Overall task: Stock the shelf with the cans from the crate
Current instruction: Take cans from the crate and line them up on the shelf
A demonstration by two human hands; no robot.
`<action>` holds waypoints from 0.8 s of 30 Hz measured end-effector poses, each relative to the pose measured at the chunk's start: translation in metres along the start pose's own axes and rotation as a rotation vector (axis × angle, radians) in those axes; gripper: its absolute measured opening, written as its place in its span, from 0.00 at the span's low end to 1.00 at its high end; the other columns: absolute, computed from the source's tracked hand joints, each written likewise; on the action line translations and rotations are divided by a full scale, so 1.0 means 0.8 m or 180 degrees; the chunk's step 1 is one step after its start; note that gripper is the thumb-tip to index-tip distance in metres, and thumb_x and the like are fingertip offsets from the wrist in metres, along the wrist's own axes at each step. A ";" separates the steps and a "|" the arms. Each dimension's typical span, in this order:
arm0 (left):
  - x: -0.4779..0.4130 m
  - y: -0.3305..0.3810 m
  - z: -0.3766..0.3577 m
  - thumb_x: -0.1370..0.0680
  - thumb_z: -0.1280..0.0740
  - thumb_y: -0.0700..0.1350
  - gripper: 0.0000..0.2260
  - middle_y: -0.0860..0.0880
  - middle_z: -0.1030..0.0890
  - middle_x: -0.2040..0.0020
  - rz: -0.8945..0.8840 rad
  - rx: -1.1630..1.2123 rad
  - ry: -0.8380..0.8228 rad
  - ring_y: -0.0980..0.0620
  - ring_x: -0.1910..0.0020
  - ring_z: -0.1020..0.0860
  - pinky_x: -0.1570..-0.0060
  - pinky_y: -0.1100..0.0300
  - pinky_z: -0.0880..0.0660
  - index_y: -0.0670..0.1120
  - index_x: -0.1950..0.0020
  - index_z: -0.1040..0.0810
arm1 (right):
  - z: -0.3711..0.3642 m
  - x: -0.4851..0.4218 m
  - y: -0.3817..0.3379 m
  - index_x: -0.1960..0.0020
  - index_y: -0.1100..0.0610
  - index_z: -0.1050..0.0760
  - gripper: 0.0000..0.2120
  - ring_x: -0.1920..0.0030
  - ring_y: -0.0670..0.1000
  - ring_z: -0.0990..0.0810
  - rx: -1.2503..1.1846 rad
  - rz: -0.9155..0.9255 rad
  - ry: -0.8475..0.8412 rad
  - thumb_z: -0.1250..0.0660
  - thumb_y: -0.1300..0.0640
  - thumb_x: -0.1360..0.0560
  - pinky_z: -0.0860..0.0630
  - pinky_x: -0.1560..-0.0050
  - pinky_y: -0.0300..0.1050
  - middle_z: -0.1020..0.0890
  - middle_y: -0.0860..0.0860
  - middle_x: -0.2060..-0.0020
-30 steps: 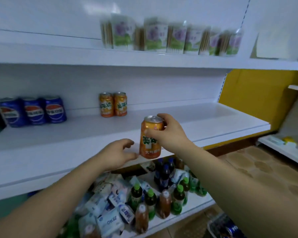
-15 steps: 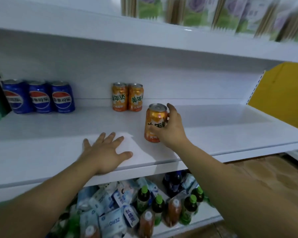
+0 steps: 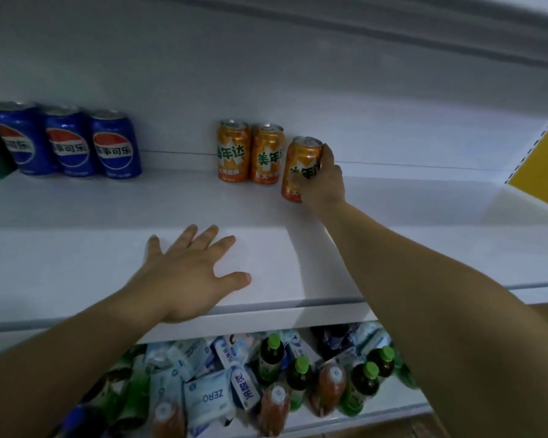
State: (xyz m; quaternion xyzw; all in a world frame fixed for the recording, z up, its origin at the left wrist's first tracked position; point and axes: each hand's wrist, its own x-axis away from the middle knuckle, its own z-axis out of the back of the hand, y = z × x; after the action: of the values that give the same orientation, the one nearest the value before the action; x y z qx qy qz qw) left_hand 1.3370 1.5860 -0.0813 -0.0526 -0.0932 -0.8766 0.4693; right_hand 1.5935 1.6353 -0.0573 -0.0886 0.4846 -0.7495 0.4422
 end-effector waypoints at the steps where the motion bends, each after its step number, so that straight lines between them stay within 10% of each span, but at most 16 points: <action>1: 0.001 0.001 0.001 0.29 0.57 0.74 0.36 0.59 0.62 0.22 0.0005 -0.0007 -0.0013 0.55 0.23 0.63 0.27 0.39 0.63 0.63 0.24 0.60 | -0.003 -0.007 0.003 0.25 0.49 0.42 0.34 0.41 0.58 0.23 -0.0051 0.0033 0.0029 0.30 0.52 0.27 0.24 0.42 0.53 0.25 0.56 0.39; 10: 0.002 0.001 0.001 0.49 0.72 0.81 0.53 0.61 0.65 0.24 -0.0051 0.0029 -0.0035 0.56 0.24 0.66 0.27 0.39 0.64 0.64 0.25 0.63 | -0.028 -0.046 0.014 0.30 0.51 0.40 0.27 0.41 0.55 0.23 -0.0095 0.0087 0.0128 0.32 0.53 0.25 0.28 0.47 0.47 0.23 0.52 0.39; 15: 0.001 0.001 0.002 0.28 0.58 0.73 0.35 0.60 0.66 0.24 -0.0013 -0.0011 -0.0079 0.56 0.25 0.67 0.27 0.40 0.64 0.63 0.24 0.63 | -0.040 -0.057 0.013 0.25 0.50 0.47 0.33 0.37 0.57 0.25 -0.0012 -0.0081 0.0148 0.34 0.52 0.24 0.28 0.40 0.54 0.26 0.53 0.35; 24: -0.003 0.000 0.005 0.27 0.55 0.73 0.36 0.58 0.62 0.22 -0.0026 0.0136 -0.0093 0.54 0.23 0.63 0.28 0.38 0.64 0.62 0.23 0.59 | 0.013 -0.013 -0.005 0.24 0.56 0.47 0.36 0.34 0.62 0.29 0.0921 -0.0405 -0.0359 0.35 0.43 0.24 0.28 0.38 0.56 0.32 0.59 0.32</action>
State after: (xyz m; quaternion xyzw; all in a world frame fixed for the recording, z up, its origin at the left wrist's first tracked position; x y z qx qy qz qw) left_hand 1.3382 1.5885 -0.0778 -0.0550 -0.1190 -0.8754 0.4653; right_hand 1.6034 1.6370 -0.0450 -0.0964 0.3394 -0.8318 0.4285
